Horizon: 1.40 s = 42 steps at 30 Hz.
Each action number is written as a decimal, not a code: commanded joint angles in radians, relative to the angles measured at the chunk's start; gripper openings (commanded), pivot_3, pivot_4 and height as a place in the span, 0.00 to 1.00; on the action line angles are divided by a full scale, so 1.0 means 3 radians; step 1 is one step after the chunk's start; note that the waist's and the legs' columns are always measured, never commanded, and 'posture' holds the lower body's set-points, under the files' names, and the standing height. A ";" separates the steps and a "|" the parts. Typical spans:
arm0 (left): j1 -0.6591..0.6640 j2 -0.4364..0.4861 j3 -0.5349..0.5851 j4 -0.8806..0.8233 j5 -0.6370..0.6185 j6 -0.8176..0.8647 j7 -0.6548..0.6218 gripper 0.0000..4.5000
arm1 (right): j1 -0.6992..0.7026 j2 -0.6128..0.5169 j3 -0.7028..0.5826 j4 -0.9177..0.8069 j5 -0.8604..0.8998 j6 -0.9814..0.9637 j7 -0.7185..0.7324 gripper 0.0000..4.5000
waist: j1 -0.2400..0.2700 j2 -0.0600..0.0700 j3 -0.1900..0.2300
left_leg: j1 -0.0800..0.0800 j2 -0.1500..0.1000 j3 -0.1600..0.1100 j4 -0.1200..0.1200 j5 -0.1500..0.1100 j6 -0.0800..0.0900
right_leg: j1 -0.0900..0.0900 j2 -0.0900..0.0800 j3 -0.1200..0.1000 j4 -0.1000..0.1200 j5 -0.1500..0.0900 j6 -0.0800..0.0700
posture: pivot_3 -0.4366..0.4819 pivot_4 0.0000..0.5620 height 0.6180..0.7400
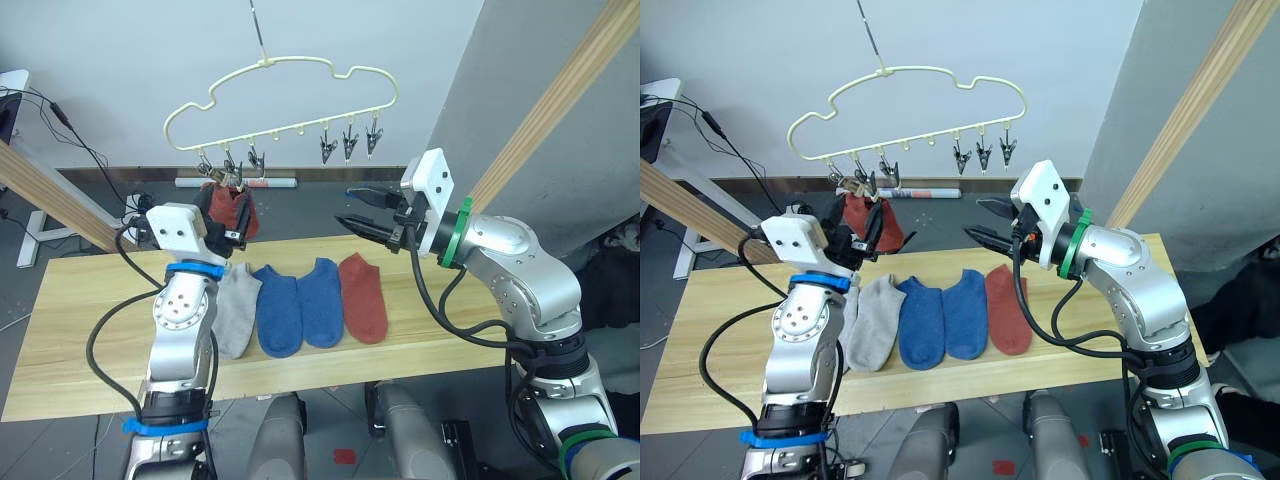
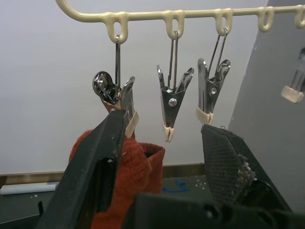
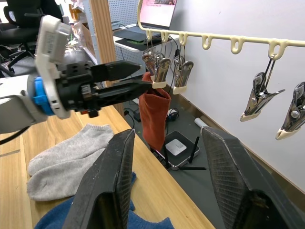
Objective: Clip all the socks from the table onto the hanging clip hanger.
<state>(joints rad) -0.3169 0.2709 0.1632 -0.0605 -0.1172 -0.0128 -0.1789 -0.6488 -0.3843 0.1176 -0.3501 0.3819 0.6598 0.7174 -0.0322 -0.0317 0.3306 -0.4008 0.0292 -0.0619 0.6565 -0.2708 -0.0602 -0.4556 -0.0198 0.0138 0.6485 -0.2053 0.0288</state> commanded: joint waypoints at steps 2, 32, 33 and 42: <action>-0.0156 0.0010 0.0038 0.0124 0.0006 -0.0152 0.0015 0.61 | -0.0036 -0.0008 -0.0072 -0.0158 0.0103 -0.0068 0.0006 0.51 | 0.0000 0.0000 0.0000 | 0.0000 0.0000 0.0000 0.0003 0.0000 0.0000 | 0.0000 0.0000 0.0000 0.0001 0.0000 0.0000 | 0.42 0.64 1.00; -0.0730 0.0002 0.0054 0.0601 0.0016 -0.0337 0.0198 0.61 | -0.0196 -0.0007 0.0023 0.0058 0.0300 -0.0154 0.0280 0.51 | -0.0002 -0.0001 0.0005 | -0.0003 0.0000 0.0001 0.0013 -0.0001 0.0001 | 0.0001 0.0001 0.0002 0.0001 0.0002 0.0004 | 0.41 0.65 1.00; -0.0735 0.0003 0.0055 0.0602 0.0015 -0.0335 0.0204 0.61 | -0.0198 -0.0010 0.0022 0.0064 0.0300 -0.0158 0.0280 0.51 | -0.0003 -0.0001 0.0005 | -0.0003 0.0000 0.0001 0.0013 -0.0001 0.0001 | 0.0001 0.0001 0.0002 0.0001 0.0002 0.0004 | 0.41 0.65 1.00; -0.0779 -0.0012 0.0042 0.0666 -0.0029 -0.0344 0.0187 0.21 | -0.0159 -0.0016 0.0001 0.0034 0.0320 -0.0131 0.0218 0.51 | -0.0003 -0.0001 0.0010 | -0.0003 0.0000 0.0000 0.0013 -0.0001 0.0001 | 0.0001 0.0001 0.0002 0.0002 0.0002 0.0004 | 0.41 0.65 1.00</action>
<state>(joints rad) -0.5368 0.2693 0.1644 0.1572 -0.1185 -0.0946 -0.1215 -0.6919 -0.3862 0.1339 -0.3053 0.4626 0.6327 0.7835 -0.0331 -0.0319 0.3336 -0.4017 0.0293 -0.0618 0.6605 -0.2710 -0.0599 -0.4553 -0.0194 0.0143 0.6489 -0.2046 0.0300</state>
